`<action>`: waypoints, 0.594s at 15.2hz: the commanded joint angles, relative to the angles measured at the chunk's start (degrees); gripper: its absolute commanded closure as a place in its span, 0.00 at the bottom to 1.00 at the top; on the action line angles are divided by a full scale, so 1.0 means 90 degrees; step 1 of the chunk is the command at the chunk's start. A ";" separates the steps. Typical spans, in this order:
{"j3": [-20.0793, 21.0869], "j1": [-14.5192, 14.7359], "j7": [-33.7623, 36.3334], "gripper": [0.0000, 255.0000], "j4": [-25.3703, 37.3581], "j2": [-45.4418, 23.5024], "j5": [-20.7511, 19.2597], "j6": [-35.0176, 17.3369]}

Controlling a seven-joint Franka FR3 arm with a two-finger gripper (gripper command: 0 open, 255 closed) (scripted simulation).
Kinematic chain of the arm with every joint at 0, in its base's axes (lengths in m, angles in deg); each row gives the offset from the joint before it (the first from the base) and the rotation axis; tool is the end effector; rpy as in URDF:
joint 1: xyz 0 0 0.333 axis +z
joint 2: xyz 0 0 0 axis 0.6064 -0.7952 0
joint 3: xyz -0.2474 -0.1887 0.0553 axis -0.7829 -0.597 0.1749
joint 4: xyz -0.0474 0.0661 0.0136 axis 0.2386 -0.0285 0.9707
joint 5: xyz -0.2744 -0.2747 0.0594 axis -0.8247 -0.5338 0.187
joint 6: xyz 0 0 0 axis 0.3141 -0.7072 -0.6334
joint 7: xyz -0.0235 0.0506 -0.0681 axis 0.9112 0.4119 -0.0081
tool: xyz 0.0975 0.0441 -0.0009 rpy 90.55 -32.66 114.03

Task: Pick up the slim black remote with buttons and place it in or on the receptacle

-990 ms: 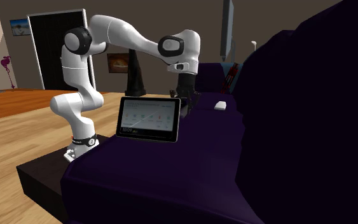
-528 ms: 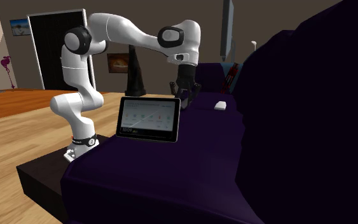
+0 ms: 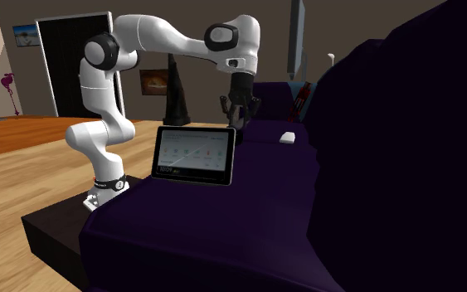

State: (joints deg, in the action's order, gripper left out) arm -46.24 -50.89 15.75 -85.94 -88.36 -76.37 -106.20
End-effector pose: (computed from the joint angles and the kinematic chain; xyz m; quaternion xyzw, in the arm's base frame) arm 0.5724 0.1583 0.5573 0.7767 -0.6186 0.0776 0.0898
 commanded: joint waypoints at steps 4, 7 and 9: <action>0.0233 0.0179 0.0427 1.00 -0.0717 0.0643 0.0386 -0.0087; 0.0388 0.0327 0.0710 1.00 -0.1063 0.0977 0.0613 -0.0103; 0.0501 0.0436 0.0909 1.00 -0.1251 0.1170 0.0757 -0.0098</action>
State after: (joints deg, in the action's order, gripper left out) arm -42.28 -47.51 22.77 -96.35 -78.32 -69.99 -106.86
